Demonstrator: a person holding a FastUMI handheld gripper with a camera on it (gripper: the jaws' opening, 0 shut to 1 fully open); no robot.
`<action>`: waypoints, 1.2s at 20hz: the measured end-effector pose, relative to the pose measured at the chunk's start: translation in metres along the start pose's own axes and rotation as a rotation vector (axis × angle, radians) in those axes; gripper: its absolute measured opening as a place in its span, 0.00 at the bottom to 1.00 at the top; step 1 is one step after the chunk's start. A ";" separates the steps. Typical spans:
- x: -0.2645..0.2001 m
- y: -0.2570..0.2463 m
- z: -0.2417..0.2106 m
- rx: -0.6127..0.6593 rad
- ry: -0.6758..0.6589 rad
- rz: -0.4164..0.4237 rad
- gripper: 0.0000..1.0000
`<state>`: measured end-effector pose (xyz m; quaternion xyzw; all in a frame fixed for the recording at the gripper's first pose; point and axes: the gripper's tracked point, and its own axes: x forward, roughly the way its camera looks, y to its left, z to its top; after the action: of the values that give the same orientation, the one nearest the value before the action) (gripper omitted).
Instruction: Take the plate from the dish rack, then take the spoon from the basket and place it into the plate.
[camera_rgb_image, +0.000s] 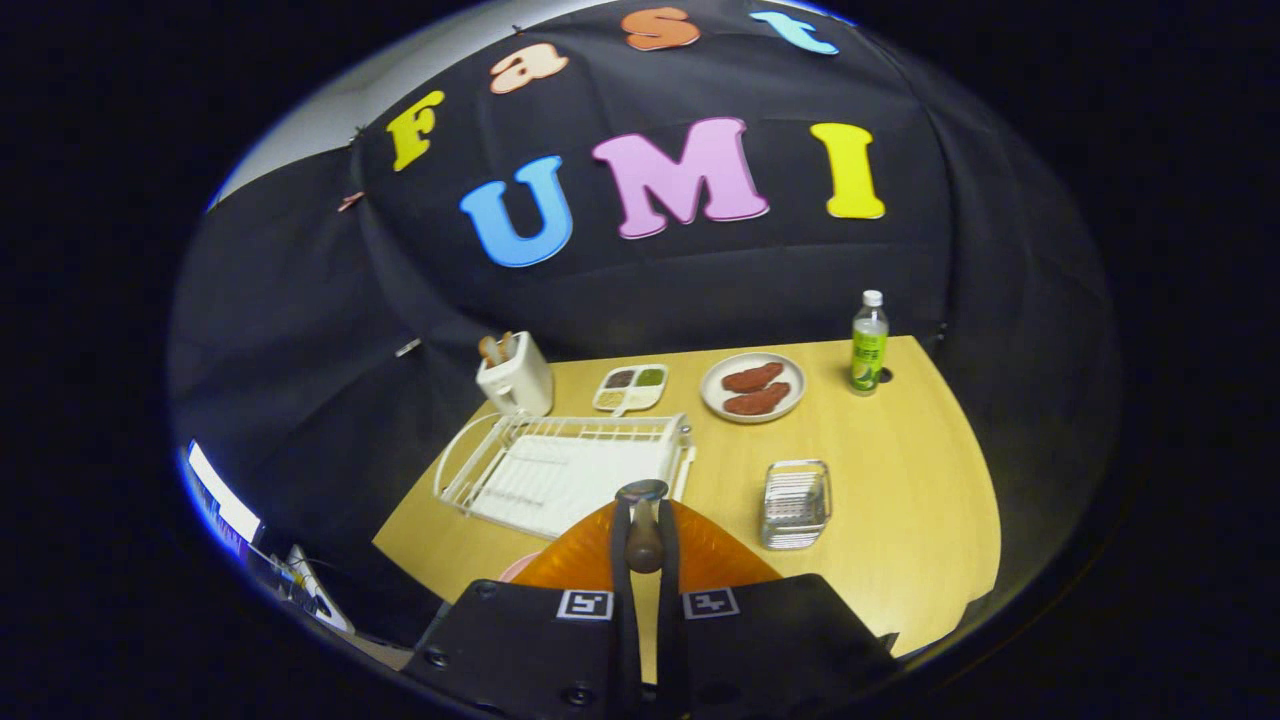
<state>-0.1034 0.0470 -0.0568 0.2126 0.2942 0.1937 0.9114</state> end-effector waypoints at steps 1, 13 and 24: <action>0.002 0.018 -0.012 -0.025 0.019 0.045 0.11; 0.112 0.100 -0.160 -0.174 0.265 0.171 0.11; 0.117 0.076 -0.208 -0.183 0.406 0.141 0.20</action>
<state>-0.1614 0.2232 -0.2256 0.1055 0.4372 0.3216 0.8332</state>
